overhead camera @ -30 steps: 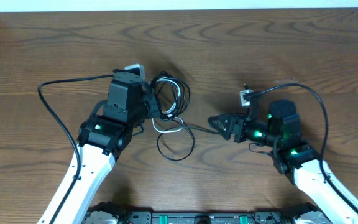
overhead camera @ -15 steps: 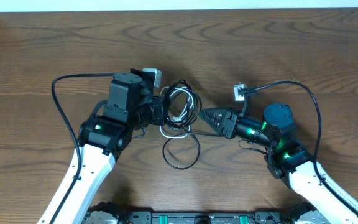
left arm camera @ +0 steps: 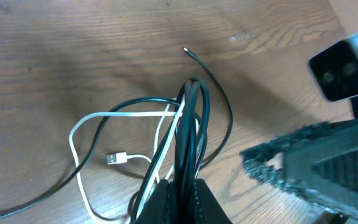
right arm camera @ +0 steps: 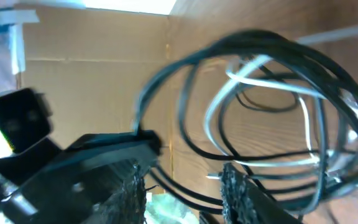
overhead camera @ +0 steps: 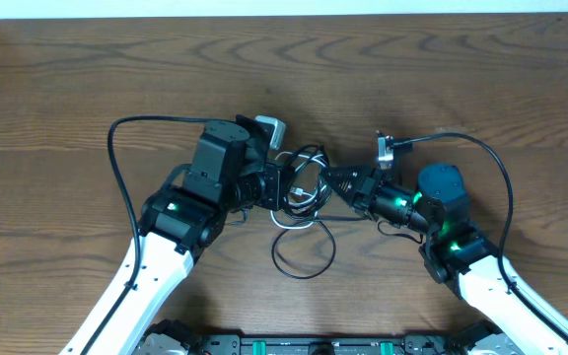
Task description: Untangle cables
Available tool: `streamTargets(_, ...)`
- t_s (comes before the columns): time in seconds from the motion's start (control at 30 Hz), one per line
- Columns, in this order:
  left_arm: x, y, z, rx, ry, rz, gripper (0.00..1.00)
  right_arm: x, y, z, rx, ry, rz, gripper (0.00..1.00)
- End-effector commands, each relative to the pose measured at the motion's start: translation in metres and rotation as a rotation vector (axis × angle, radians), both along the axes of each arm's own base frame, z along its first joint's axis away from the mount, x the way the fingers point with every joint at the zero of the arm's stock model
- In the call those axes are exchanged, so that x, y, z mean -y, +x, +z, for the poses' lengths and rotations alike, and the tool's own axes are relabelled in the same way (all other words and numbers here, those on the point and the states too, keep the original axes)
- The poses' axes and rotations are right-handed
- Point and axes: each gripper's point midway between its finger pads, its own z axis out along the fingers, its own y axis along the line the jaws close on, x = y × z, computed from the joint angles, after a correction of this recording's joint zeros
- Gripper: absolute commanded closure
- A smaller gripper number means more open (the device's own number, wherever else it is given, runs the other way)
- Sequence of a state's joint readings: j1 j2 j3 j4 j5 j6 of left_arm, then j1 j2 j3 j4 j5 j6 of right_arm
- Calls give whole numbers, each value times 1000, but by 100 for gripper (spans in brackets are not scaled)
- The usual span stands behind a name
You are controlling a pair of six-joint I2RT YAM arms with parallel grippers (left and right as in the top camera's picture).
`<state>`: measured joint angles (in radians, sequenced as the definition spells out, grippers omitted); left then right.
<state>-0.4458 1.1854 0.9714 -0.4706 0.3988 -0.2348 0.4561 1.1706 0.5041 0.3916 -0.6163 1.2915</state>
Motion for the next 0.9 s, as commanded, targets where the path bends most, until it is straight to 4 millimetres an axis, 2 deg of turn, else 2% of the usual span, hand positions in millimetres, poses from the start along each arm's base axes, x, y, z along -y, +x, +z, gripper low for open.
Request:
streamTargets(0.0, 6, 2, 12, 36, -24, -26, 92, -1, -5, -10, -74, -16, -6, 68)
streamTargets(0.13, 7, 4, 15, 52, -31, -26, 92, 1, -10, -27, -168, -47, -27, 69)
streamTargets(0.47, 8, 4, 16, 37, -50, -11, 92, 7, 2, -31, -143, -81, -113, 62)
streamTargets(0.6, 23, -2, 28, 41, -129, -87, 92, 1, -2, -34, -126, -103, -102, 61)
streamTargets(0.73, 38, -10, 45, 62, -220, -181, 92, -2, 3, -53, -111, -189, -163, 60)
streamTargets(0.87, 55, -27, 71, 97, -340, -324, 92, 3, 12, -87, -102, -325, -236, 59)
